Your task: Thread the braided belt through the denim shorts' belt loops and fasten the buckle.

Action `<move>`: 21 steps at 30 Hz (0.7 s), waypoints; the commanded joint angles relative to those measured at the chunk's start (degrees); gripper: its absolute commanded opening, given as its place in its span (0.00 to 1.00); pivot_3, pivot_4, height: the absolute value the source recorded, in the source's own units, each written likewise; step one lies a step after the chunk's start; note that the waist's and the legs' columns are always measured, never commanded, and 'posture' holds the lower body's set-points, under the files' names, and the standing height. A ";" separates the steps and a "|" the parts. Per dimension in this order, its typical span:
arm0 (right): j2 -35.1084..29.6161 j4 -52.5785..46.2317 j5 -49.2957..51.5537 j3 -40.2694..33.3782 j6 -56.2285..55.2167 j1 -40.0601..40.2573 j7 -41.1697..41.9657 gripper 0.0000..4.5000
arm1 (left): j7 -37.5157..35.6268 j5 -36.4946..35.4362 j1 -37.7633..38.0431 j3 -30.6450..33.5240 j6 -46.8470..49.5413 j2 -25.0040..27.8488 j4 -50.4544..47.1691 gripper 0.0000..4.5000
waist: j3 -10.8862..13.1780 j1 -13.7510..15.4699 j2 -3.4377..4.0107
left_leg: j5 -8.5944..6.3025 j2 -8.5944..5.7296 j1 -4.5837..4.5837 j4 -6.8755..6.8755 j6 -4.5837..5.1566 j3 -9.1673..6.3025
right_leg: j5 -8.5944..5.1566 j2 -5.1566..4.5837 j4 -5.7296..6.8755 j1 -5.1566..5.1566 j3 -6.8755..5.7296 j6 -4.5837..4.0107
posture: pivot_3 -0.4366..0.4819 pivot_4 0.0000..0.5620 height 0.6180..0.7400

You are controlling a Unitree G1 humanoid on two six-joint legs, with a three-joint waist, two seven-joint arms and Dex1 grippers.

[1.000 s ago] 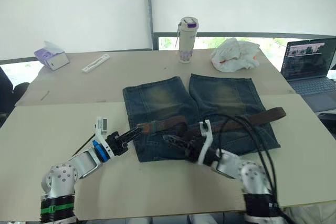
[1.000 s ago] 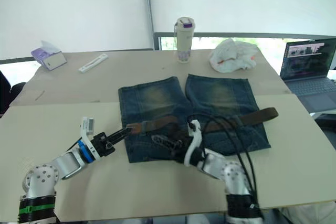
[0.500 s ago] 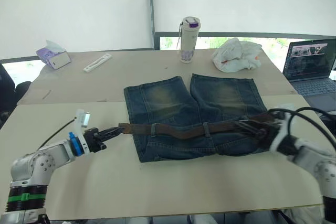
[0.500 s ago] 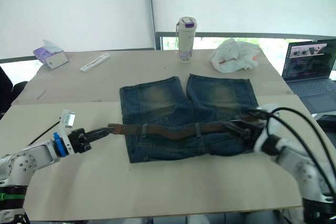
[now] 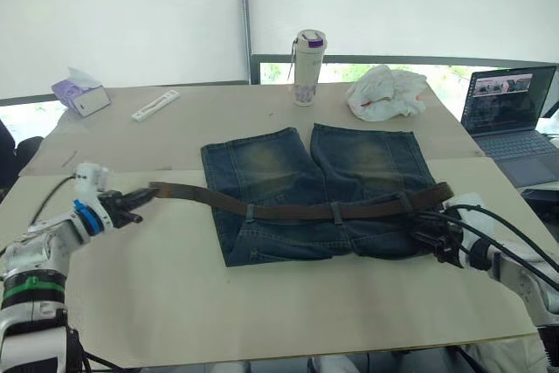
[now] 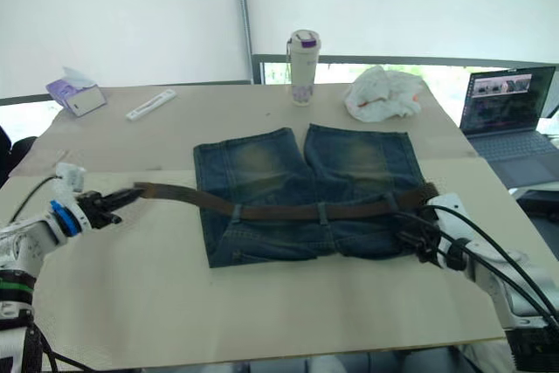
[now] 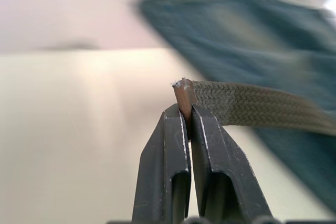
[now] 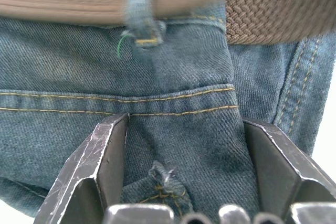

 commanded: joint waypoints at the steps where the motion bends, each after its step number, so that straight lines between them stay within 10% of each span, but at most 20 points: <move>1: 1.03 -1.83 0.34 0.96 2.87 1.39 0.91 0.76 | 7.23 4.35 -4.74 3.00 -8.91 1.76 9.16 0.00 | -0.02 0.15 -0.04 | 0.00 0.00 0.00 0.01 0.00 -0.03 | 0.00 -0.01 0.01 -0.01 -0.01 0.00 | 0.48 0.27 1.00; 21: 19.08 -8.86 8.32 -6.63 10.54 -5.59 -6.35 0.76 | 29.01 10.66 -16.41 6.81 -17.71 -0.42 27.32 0.00 | -0.14 0.06 -0.27 | 0.00 0.04 0.01 0.01 0.00 -0.24 | 0.03 -0.02 0.38 -0.21 -0.07 -0.04 | 0.48 0.27 1.00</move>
